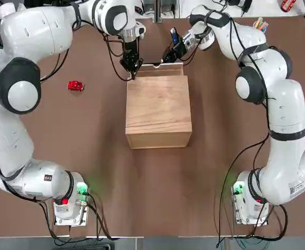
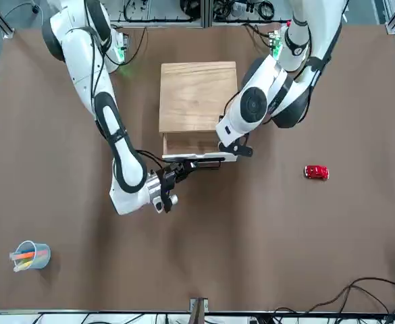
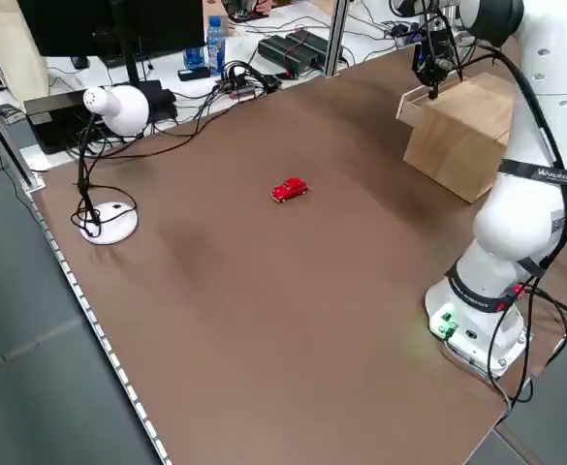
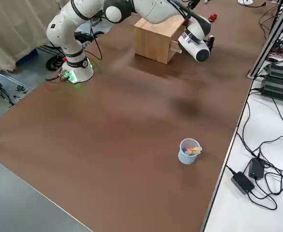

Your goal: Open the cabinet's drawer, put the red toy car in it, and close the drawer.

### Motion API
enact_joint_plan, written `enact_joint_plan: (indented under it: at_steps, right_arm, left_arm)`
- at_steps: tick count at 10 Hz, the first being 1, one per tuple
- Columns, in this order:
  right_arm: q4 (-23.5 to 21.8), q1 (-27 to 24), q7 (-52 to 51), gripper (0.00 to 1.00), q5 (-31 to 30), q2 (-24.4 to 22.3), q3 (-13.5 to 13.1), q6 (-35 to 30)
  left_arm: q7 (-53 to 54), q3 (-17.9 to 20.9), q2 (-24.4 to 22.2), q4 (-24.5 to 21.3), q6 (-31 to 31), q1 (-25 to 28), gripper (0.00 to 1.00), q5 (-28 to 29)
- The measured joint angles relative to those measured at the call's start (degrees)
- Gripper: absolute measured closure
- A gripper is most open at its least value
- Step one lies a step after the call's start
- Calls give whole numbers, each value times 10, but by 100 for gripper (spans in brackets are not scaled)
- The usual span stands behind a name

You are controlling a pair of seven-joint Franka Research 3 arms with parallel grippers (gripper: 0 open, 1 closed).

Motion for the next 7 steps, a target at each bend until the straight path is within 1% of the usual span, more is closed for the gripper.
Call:
enact_joint_plan:
  at_steps: [7]
  right_arm:
    - [9, 3, 0, 82, 13, -3, 1, 76]
  left_arm:
    - [0, 0, 0, 0, 0, 0, 99, 0]
